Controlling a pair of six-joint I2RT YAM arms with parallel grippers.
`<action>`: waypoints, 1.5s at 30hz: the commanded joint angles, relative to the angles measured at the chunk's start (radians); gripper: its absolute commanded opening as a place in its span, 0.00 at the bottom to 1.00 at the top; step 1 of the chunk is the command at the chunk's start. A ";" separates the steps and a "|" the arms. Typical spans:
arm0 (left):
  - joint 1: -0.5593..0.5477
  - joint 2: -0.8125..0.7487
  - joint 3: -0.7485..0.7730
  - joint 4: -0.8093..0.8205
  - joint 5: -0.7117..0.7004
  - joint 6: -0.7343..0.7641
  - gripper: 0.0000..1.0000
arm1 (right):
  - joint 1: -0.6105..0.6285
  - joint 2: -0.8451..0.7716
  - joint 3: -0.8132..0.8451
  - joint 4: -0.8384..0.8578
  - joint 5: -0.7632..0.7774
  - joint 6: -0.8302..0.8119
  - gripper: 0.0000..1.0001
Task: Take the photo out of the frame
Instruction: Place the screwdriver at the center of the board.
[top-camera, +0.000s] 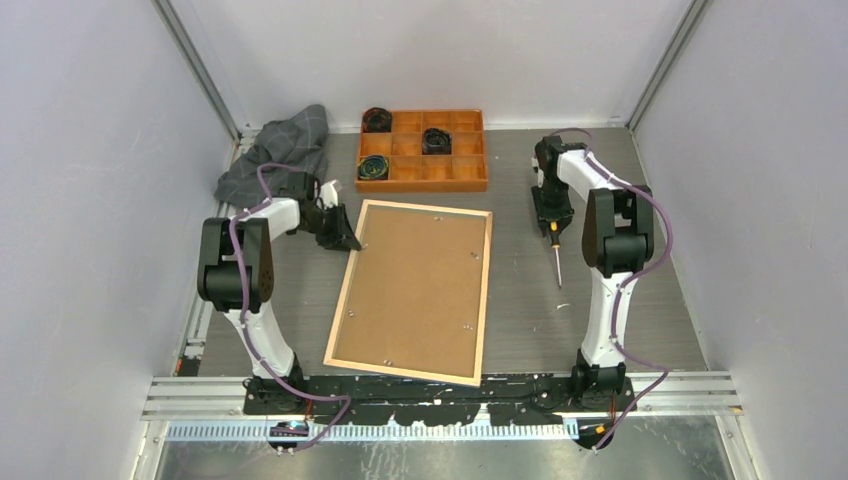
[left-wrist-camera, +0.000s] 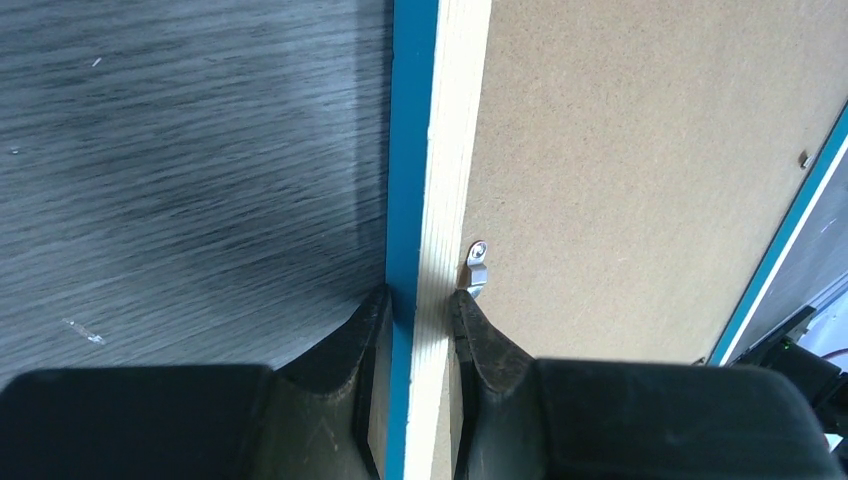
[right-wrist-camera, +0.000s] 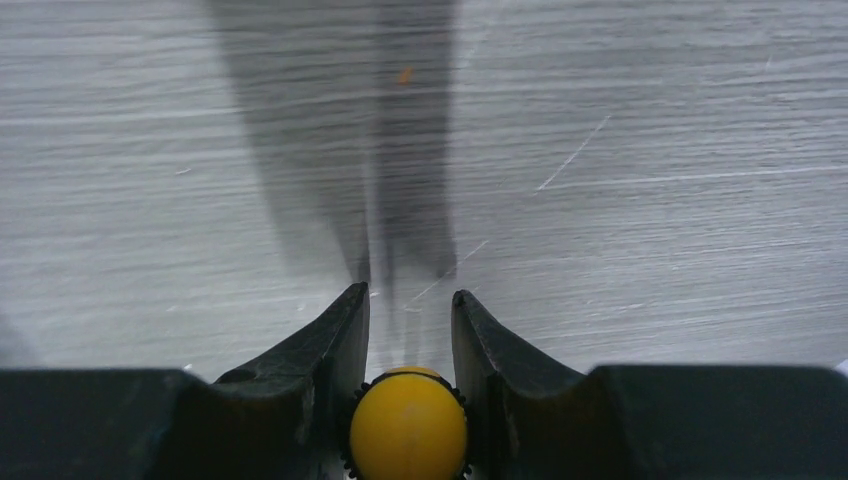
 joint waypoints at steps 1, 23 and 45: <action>0.026 0.039 -0.049 -0.005 -0.062 -0.034 0.00 | -0.061 0.003 -0.036 0.043 0.093 -0.024 0.38; 0.059 -0.002 -0.068 0.015 -0.051 -0.058 0.00 | -0.165 -0.021 -0.090 0.034 0.154 -0.094 0.59; 0.058 -0.073 -0.039 -0.011 -0.030 -0.046 0.00 | -0.068 -0.450 -0.144 0.164 -0.189 -0.011 0.94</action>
